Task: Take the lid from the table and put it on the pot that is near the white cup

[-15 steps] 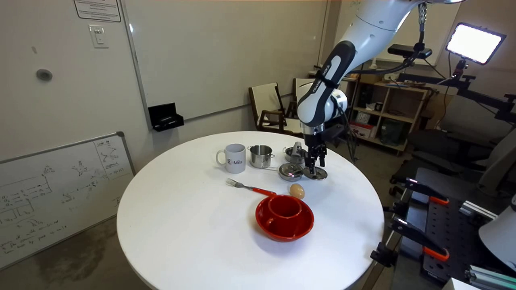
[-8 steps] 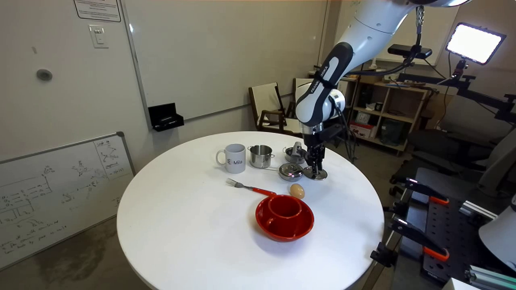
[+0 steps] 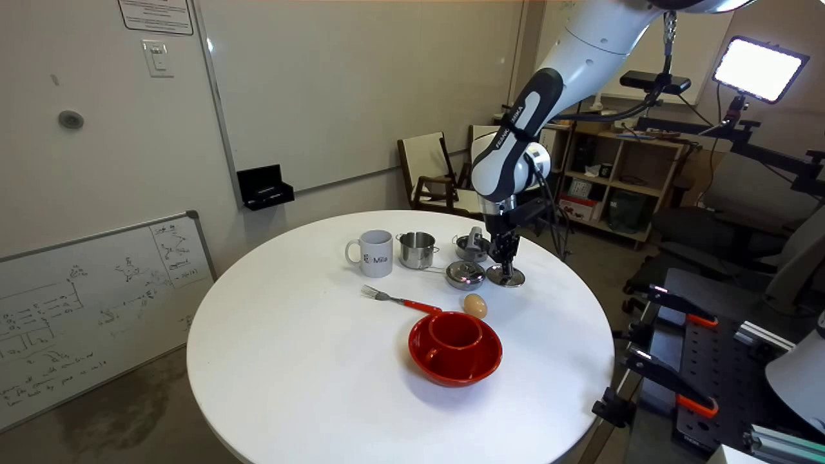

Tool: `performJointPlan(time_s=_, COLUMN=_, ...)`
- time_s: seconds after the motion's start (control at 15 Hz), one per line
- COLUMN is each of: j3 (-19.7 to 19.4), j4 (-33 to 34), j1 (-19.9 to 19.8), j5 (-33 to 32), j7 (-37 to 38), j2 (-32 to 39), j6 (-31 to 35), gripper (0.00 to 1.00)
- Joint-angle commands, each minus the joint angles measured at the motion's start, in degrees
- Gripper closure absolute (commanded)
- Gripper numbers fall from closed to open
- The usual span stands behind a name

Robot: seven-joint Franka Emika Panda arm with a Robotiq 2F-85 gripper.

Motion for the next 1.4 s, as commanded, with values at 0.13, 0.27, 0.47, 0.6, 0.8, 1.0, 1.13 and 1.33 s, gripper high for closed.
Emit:
performJointPlan(time_s=0.13, j3=-0.18, j4=-2.54, j1=0.35, j5=0.68, j7=0.16, j2=-3.47, j6=-0.99, gripper=1.00)
performJointPlan(time_s=0.27, j3=-0.81, j4=-5.22, j1=0.77, j5=0.16, j7=0.37, j2=-6.59, j6=-2.08, gripper=1.00)
performJointPlan(time_s=0.47, j3=-1.64, j4=-8.35, j1=1.53, j5=-0.51, j7=1.06, j2=-11.06, j6=-5.52, gripper=1.00)
performJointPlan(time_s=0.6, j3=-1.38, j4=-9.25, j1=1.51, j5=-0.37, j7=0.67, j2=-13.25, j6=-7.22, gripper=1.00)
performJointPlan(time_s=0.8, j3=-0.26, j4=-9.06, j1=1.38, j5=0.27, j7=-0.40, j2=-14.95, j6=-6.90, gripper=1.00)
performJointPlan(time_s=1.0, j3=0.76, j4=-7.22, j1=1.97, j5=0.43, j7=-0.93, j2=-15.20, j6=-7.21, gripper=1.00)
performJointPlan(time_s=1.13, j3=1.46, j4=-5.51, j1=2.66, j5=0.30, j7=-1.26, j2=-14.81, j6=-7.86, gripper=1.00)
performJointPlan(time_s=1.33, j3=2.33, j4=-1.43, j1=4.00, j5=-0.26, j7=-1.83, j2=-12.89, j6=-9.88, gripper=1.00)
